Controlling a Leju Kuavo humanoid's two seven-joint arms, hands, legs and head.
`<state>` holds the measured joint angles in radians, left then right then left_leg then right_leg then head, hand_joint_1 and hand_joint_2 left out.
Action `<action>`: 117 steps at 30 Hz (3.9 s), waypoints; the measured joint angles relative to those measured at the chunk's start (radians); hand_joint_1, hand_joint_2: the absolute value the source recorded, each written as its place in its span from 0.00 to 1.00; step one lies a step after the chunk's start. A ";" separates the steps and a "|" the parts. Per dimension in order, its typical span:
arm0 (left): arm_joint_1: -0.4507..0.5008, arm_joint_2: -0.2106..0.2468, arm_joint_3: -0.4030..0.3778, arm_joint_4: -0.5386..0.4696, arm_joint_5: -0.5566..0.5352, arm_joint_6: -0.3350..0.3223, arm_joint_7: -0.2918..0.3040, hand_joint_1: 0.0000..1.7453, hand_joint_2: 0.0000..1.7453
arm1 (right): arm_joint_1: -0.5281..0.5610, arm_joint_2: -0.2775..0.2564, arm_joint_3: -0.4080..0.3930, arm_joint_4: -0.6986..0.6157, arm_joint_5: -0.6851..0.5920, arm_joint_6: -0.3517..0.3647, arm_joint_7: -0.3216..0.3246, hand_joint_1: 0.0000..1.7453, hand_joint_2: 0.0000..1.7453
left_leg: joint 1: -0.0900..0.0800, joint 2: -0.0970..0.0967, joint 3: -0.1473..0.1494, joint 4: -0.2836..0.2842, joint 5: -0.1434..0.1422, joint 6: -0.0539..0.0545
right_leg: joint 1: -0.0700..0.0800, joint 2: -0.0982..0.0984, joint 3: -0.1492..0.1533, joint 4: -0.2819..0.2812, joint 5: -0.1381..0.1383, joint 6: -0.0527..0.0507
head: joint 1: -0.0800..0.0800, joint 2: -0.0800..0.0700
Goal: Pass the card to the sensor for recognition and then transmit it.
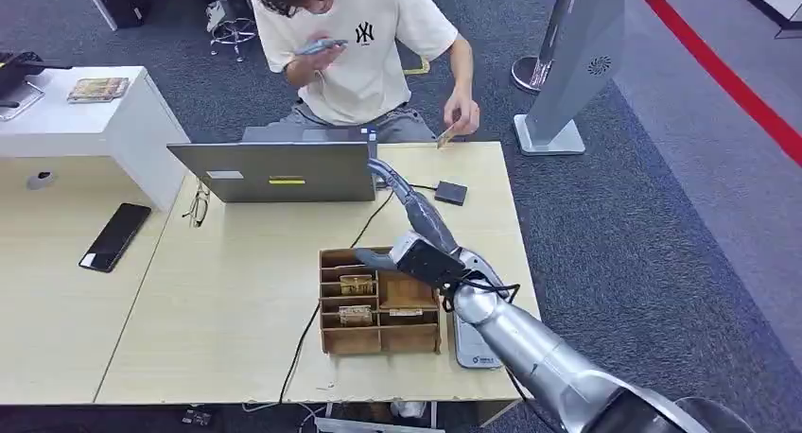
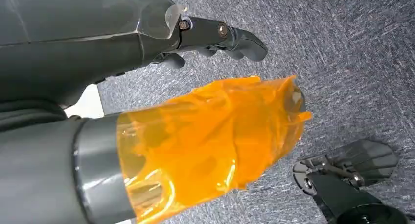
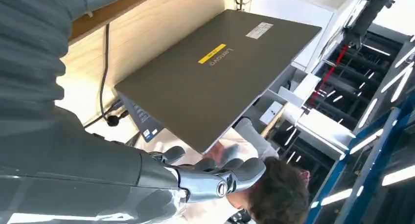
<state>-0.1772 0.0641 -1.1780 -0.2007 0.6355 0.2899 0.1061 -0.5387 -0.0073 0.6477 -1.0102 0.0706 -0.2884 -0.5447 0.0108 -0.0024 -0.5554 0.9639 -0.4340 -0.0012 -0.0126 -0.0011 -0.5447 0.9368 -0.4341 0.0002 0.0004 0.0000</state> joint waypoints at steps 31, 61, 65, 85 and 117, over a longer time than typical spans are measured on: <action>0.015 -0.001 0.033 0.000 -0.007 0.005 -0.003 0.00 0.00 | 0.076 -0.122 0.031 -0.067 0.210 -0.188 0.126 0.34 1.00 | 0.000 0.000 0.000 0.000 0.000 0.000 | 0.000 0.000 0.000 0.000 0.000 0.000 | 0.000 0.000; 0.022 -0.001 0.051 0.000 -0.002 0.002 -0.015 0.00 0.00 | 0.128 -0.210 0.006 -0.202 0.260 -0.125 0.160 0.50 1.00 | 0.000 0.000 0.000 0.000 0.000 0.000 | 0.000 0.000 0.000 0.000 0.000 0.000 | 0.000 0.000; 0.022 -0.001 0.051 0.000 -0.008 -0.005 -0.015 0.00 0.00 | 0.127 -0.223 0.033 -0.211 0.298 -0.071 0.184 0.56 1.00 | 0.000 0.000 0.000 0.000 0.000 0.000 | 0.000 0.000 0.000 0.000 0.000 0.000 | 0.000 0.000; 0.020 -0.001 0.058 0.000 -0.018 -0.020 -0.014 0.00 0.00 | 0.097 -0.283 0.158 -0.232 0.387 0.022 0.254 0.52 1.00 | 0.000 0.000 0.000 0.000 0.000 0.000 | 0.000 0.000 0.000 0.000 0.000 0.000 | 0.000 0.000; 0.020 -0.006 0.068 0.000 -0.025 -0.021 -0.018 0.00 0.00 | 0.065 -0.284 0.174 -0.230 0.419 -0.024 0.266 0.54 1.00 | 0.000 0.000 -0.001 0.000 0.000 0.000 | 0.000 0.000 0.000 0.000 0.000 0.000 | 0.000 0.000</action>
<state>-0.1572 0.0580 -1.1101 -0.2007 0.6104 0.2693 0.0881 -0.4739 -0.2914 0.8217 -1.2402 0.4894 -0.3124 -0.2789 0.0105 -0.0026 -0.5559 0.9639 -0.4341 -0.0011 -0.0128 -0.0014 -0.5445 0.9365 -0.4341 0.0003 0.0004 0.0000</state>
